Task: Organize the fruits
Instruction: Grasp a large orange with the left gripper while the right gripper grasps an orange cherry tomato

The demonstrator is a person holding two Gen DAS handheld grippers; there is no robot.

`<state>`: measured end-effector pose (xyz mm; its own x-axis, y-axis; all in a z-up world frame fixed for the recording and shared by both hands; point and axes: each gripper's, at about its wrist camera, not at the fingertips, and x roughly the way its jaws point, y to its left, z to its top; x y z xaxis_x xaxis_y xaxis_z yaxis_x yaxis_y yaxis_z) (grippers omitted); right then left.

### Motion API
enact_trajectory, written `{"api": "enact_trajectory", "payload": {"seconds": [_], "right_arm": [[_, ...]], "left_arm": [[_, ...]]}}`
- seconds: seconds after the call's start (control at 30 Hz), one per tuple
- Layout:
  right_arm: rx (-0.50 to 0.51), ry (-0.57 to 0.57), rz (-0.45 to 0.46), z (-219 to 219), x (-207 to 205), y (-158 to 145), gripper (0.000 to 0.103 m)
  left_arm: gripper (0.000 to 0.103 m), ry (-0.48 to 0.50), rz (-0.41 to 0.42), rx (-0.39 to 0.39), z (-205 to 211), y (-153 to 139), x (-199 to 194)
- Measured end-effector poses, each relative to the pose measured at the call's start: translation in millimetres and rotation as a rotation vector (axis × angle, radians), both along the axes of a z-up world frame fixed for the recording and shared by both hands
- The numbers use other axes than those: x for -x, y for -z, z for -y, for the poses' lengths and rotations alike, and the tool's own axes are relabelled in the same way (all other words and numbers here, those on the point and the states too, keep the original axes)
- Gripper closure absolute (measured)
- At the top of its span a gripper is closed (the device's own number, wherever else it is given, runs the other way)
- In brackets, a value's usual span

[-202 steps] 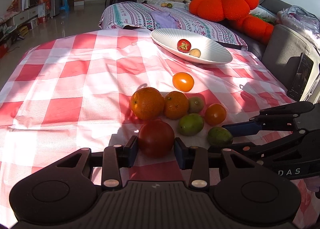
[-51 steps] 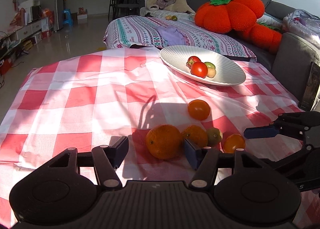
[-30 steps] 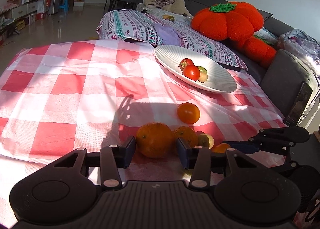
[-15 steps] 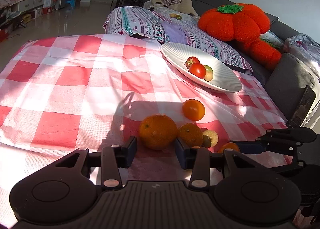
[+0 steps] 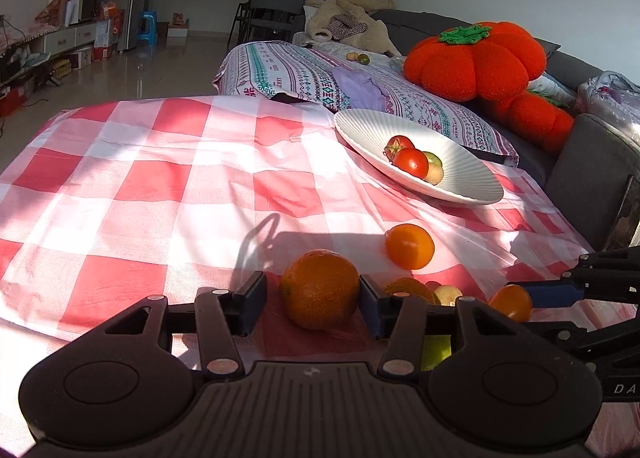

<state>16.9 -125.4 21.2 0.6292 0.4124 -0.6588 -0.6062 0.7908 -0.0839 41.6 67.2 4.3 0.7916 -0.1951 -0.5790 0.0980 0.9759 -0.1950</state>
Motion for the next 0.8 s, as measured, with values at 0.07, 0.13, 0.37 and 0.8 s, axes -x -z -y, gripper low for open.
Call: {"api": "enact_trajectory", "payload": {"seconds": [0.07,0.13,0.37,0.8], "right_arm": [[-0.005,0.015,-0.007,2.5,-2.8,-0.5,0.071],[-0.013,0.031,-0.018,4.7,-4.9,-1.5,0.071],[-0.018,0.065,-0.007,9.8,-12.4,-12.1,0.071],[-0.098,0.246,0.037,47.1,-62.4,-33.1,0.071]], "left_arm": [[0.056,0.005,0.006,-0.017,2.8,0.3,-1.4],[0.06,0.013,0.006,-0.027,4.5,-0.4,-2.7],[0.061,-0.005,-0.012,-0.023,6.3,-4.2,-4.0],[0.062,0.007,0.024,0.065,24.5,-49.9,-29.4]]}}
